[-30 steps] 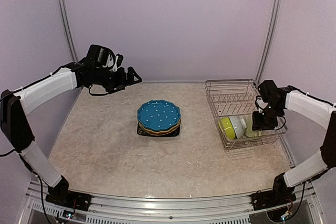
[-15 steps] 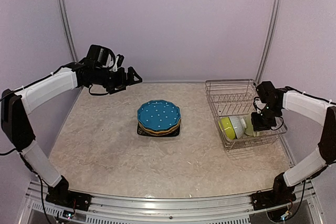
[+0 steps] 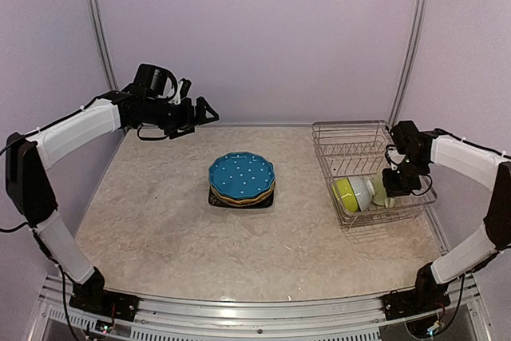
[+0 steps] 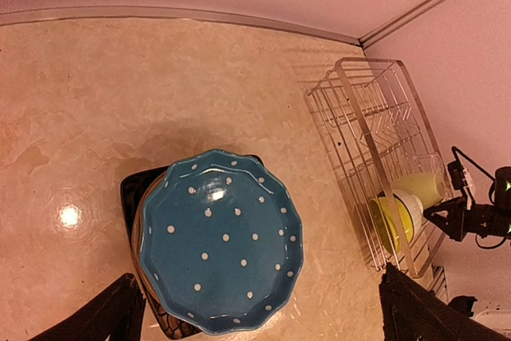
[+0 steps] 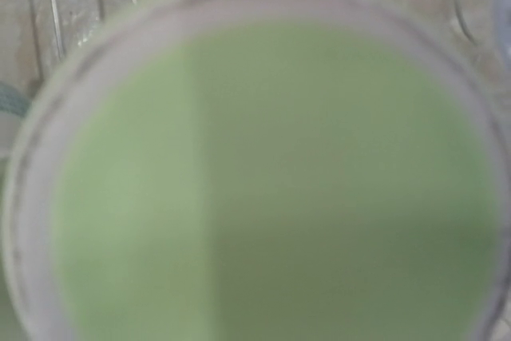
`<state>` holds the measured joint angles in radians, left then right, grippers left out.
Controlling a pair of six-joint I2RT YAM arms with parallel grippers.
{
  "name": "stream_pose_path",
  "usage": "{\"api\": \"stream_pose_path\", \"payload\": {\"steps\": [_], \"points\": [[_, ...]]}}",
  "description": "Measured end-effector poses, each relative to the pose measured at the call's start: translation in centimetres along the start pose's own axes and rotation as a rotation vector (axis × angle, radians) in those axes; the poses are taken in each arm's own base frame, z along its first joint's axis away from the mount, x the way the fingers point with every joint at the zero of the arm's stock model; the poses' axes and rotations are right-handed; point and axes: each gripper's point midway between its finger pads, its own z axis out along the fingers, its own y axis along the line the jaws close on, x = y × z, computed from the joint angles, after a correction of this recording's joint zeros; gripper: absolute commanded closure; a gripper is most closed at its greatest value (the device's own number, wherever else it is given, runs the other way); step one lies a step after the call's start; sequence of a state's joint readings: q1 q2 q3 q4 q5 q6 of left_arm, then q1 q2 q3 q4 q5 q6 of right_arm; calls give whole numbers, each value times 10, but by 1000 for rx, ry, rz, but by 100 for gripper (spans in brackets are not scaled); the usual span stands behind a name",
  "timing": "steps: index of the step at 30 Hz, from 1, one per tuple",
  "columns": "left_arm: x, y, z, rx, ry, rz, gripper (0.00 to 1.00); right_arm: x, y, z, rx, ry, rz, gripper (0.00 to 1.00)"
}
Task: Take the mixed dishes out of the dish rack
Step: Grab the cup from the dish rack, then pass from the right arm to the left
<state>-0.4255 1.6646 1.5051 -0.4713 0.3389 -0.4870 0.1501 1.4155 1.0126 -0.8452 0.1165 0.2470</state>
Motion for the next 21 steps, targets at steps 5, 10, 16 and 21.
{"api": "stream_pose_path", "payload": {"steps": [5,10,16,21], "points": [[-1,-1,1,3,1,0,1,-6,0,-10,0,-6,-3,100],[-2,-2,1,9,1,2,1,-23,1,-26,-8,-56,-7,100],[-5,-4,2,13,-2,4,1,-43,2,-51,-25,-113,-4,100],[-8,-5,2,20,-15,8,1,-70,10,-84,-81,-197,2,100]]}}
